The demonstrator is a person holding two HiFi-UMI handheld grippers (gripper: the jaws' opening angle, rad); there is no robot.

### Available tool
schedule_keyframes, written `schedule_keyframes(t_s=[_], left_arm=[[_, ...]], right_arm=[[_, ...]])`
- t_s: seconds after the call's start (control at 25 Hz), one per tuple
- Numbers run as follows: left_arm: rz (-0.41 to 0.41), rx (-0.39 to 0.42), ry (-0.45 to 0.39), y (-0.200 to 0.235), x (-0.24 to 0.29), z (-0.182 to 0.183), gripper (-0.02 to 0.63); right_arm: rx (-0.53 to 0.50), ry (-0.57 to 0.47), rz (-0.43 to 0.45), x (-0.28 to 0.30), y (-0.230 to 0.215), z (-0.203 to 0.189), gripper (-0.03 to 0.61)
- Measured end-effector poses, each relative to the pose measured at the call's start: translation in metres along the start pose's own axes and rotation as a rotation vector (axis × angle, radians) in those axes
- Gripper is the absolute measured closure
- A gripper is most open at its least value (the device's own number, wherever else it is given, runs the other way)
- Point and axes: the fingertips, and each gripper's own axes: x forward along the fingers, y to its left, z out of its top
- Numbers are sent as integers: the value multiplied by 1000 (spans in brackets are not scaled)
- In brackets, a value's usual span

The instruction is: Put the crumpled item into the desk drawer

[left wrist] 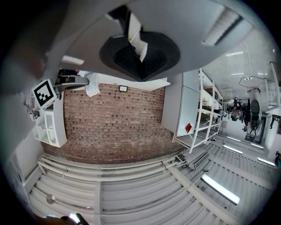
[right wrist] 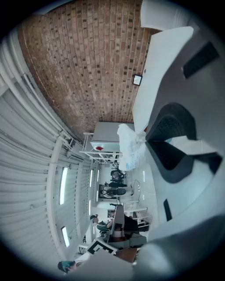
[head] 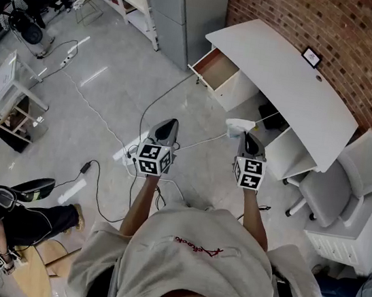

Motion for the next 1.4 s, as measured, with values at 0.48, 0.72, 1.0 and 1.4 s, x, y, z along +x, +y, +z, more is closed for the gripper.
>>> schedule_keyframes(t_s=[0.48, 0.72, 1.0, 1.4], left_arm=[[-14, -6, 2, 5, 3, -3, 604], [-29, -11, 9, 11, 5, -4, 604], [-45, -15, 14, 31, 5, -5, 604], [-74, -17, 21, 56, 6, -10, 604]], right_arm=[[5, 8, -15, 4, 2, -1, 566], [-1, 20, -30, 7, 7, -2, 566], [-14, 26, -37, 19, 24, 3, 566], [-17, 27, -63, 25, 44, 2, 566]])
